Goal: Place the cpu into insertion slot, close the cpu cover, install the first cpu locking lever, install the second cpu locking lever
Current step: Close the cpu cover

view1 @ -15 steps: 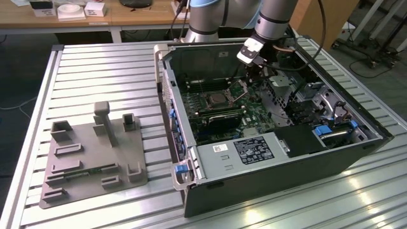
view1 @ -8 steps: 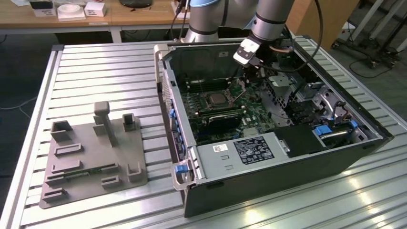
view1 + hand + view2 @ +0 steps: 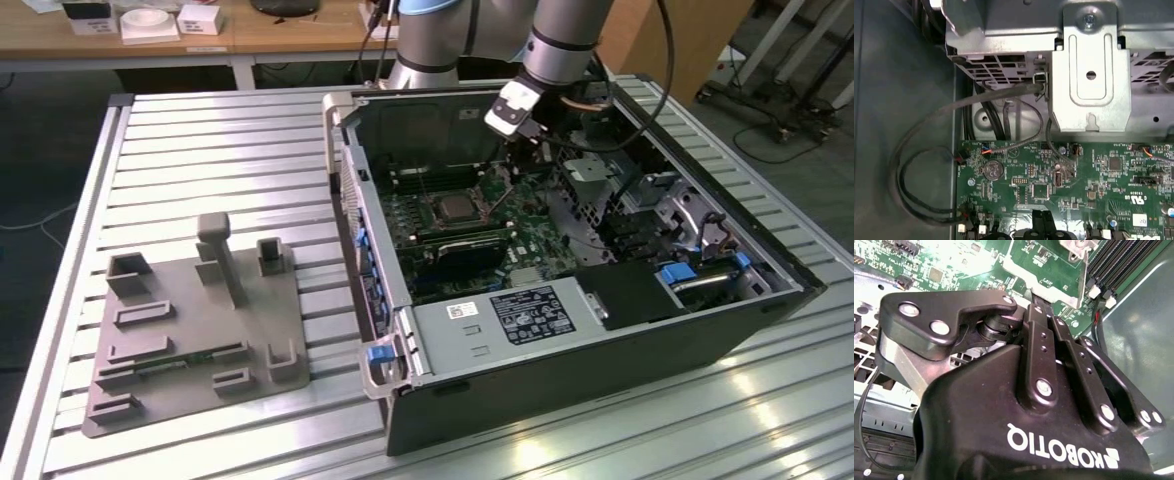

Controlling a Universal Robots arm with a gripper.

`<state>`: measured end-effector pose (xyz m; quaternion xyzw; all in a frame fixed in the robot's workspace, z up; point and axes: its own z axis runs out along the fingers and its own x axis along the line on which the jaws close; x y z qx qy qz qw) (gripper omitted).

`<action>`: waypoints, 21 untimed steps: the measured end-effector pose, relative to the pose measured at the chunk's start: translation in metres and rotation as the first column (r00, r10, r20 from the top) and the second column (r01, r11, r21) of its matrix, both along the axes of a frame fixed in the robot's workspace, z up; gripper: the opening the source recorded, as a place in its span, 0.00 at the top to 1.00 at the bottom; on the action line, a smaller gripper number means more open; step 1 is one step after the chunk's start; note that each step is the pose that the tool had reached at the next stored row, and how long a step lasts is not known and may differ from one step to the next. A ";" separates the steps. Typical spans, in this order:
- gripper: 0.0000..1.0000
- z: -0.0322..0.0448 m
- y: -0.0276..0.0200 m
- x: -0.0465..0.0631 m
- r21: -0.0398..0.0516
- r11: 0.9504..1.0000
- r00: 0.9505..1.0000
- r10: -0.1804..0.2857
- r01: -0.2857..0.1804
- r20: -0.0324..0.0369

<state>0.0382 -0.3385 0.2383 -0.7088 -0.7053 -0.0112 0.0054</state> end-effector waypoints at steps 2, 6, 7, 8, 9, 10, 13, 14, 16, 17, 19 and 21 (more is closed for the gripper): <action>0.90 0.0001 0.0000 -0.001 0.000 1.000 1.000 0.000 0.000 -0.005; 0.90 0.0000 0.0000 -0.005 0.000 1.000 1.000 0.000 0.000 -0.006; 0.90 0.0000 0.0000 -0.006 0.001 1.000 1.000 0.000 0.000 -0.007; 0.90 0.0000 0.0000 -0.007 0.000 1.000 1.000 0.000 0.000 -0.007; 0.90 0.0000 0.0000 -0.007 0.000 1.000 1.000 0.000 0.000 -0.008; 0.90 0.0000 0.0000 -0.008 0.000 1.000 1.000 0.000 0.000 -0.009; 0.90 0.0000 0.0000 -0.011 0.000 1.000 1.000 0.000 0.000 -0.012; 0.90 0.0000 0.0001 -0.012 0.001 1.000 1.000 0.000 0.000 -0.014; 0.90 0.0000 0.0001 -0.014 0.000 1.000 1.000 0.000 0.000 -0.016; 0.90 0.0000 0.0001 -0.016 0.000 1.000 1.000 0.000 0.000 -0.017; 0.90 0.0000 0.0001 -0.018 0.001 1.000 1.000 0.000 0.000 -0.019; 0.90 -0.0001 0.0001 -0.020 0.001 1.000 1.000 0.000 0.000 -0.021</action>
